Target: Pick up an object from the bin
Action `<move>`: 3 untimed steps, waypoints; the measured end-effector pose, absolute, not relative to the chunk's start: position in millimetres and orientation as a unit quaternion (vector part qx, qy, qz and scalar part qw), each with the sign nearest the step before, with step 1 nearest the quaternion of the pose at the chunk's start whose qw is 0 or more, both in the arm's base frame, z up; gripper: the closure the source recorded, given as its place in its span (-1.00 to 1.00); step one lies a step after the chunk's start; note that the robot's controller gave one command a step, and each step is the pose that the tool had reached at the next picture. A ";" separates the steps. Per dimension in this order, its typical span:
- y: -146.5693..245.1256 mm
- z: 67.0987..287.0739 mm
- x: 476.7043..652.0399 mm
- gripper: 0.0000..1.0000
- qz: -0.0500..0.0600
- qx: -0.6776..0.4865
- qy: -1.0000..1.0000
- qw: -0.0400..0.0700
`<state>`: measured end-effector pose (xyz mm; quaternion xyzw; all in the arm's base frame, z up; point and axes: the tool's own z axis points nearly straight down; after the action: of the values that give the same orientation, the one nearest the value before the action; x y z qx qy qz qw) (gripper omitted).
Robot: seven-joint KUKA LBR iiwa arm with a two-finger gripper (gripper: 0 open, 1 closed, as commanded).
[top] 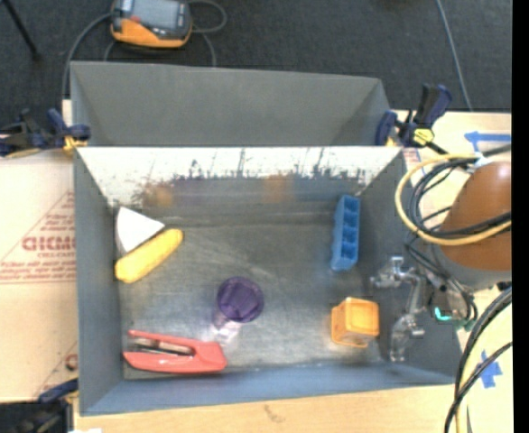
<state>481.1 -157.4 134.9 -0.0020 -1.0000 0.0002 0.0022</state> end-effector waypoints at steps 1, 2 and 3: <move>-157.0 138.7 483.2 -1.00 0.001 0.000 -1.000 -0.001; -144.1 79.8 486.4 1.00 0.006 0.151 -0.988 -0.006; -144.1 79.7 486.4 1.00 0.007 0.152 -0.988 -0.006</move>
Offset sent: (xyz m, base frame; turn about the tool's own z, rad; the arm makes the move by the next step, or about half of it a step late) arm -0.0008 0.0196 -0.0649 -0.3094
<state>486.4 -144.1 79.7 0.1516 -0.9884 0.0065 -0.0062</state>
